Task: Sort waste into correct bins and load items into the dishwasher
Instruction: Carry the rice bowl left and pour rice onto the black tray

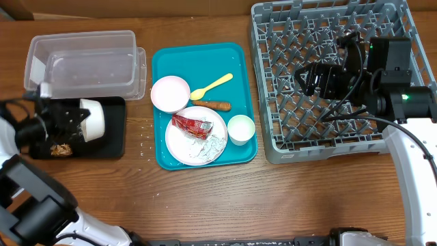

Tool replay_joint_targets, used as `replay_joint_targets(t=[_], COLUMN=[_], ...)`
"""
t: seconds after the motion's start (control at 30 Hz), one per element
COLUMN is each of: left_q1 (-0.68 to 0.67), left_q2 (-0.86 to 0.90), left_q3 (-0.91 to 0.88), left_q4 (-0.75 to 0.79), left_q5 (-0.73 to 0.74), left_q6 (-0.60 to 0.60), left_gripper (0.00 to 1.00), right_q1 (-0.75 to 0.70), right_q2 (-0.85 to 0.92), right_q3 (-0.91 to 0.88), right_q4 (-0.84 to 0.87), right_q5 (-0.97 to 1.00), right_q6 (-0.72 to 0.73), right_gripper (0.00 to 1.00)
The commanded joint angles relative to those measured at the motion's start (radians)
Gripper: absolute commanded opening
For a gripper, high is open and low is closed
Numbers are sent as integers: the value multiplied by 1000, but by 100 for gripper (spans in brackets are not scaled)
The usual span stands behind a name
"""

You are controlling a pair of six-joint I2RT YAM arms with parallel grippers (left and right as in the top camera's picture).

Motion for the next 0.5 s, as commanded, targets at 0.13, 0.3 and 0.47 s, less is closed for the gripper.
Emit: replay_joint_targets(t=[0.13, 0.3, 0.47], left_q1=[120, 148, 150], left_q2=[-18, -18, -18], left_q3=[-103, -102, -102], left_q4=[54, 54, 61], left_q5=[436, 560, 560], left_q6=[56, 43, -93], left_gripper=[4, 4, 4], right_q1=[-2, -2, -2], right_q2=[2, 2, 2], right_q3=[33, 33, 33], right_q4=[3, 3, 3], right_q5=[5, 5, 5], right_q6=[0, 0, 0], right_gripper=[100, 100, 100])
